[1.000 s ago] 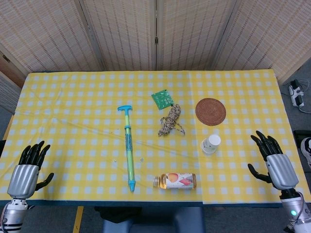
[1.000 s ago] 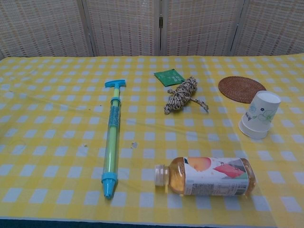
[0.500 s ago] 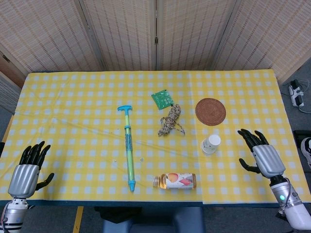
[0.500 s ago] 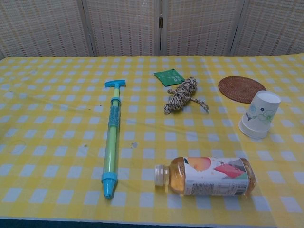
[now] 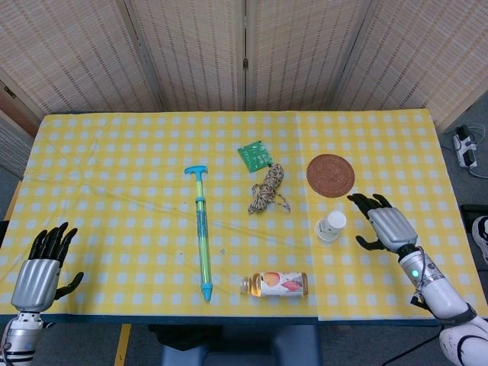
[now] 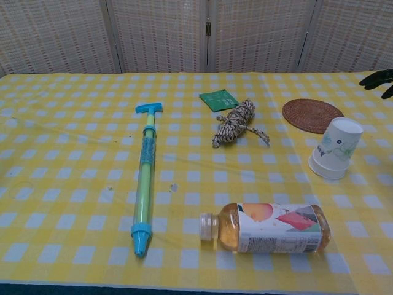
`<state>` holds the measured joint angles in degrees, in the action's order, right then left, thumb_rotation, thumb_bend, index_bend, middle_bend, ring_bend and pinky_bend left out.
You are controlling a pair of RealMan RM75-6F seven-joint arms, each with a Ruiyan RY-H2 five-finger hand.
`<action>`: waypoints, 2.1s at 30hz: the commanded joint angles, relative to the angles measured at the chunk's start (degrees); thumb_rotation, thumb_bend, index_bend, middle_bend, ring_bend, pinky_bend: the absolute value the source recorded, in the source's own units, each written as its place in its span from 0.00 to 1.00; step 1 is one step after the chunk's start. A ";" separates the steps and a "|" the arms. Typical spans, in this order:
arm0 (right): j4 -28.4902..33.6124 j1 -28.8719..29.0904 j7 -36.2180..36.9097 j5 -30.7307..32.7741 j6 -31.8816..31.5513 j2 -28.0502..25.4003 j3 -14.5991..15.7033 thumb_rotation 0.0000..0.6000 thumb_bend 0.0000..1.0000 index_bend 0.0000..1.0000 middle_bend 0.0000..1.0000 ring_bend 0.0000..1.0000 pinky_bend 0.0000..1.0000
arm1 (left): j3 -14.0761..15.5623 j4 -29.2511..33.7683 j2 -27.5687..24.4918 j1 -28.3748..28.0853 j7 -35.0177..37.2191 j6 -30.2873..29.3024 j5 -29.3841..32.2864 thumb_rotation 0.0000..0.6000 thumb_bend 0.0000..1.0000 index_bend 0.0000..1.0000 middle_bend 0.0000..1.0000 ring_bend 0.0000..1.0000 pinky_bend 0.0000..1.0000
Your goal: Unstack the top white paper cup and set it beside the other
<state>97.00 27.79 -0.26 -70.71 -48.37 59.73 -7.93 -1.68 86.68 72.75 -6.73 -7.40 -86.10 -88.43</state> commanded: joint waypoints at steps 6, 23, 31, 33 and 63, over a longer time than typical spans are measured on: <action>-1.13 5.53 -5.45 6.95 6.60 1.28 -0.04 1.00 0.38 0.14 0.07 0.04 0.02 | 0.00 -0.05 0.08 -0.03 -0.04 0.06 0.01 1.00 0.32 0.06 0.00 0.00 0.00; -2.94 10.21 -7.38 12.65 9.79 3.48 1.02 1.00 0.38 0.21 0.08 0.05 0.02 | 0.05 -0.91 0.38 -0.03 0.53 0.87 0.85 1.00 0.32 0.06 0.00 0.00 0.00; -3.20 11.47 -7.41 14.18 10.39 3.64 1.58 1.00 0.39 0.24 0.09 0.05 0.02 | 0.01 -1.36 0.60 -0.10 0.87 1.25 1.21 1.00 0.32 0.06 0.00 0.00 0.00; -3.40 11.66 -7.26 14.40 10.47 3.71 1.66 1.00 0.38 0.25 0.10 0.06 0.02 | -0.02 -1.41 0.61 -0.11 0.92 1.28 1.27 1.00 0.32 0.06 0.00 0.00 0.00; -2.11 11.53 -4.37 11.99 7.01 2.44 1.81 1.00 0.43 0.40 0.16 0.09 0.02 | -0.13 -2.04 0.78 -0.23 1.28 1.73 1.82 1.00 0.32 0.06 0.00 0.00 0.00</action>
<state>94.35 39.56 -4.78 -58.34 -40.89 62.67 -5.98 -1.81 84.65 73.53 -6.96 -6.12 -84.37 -86.60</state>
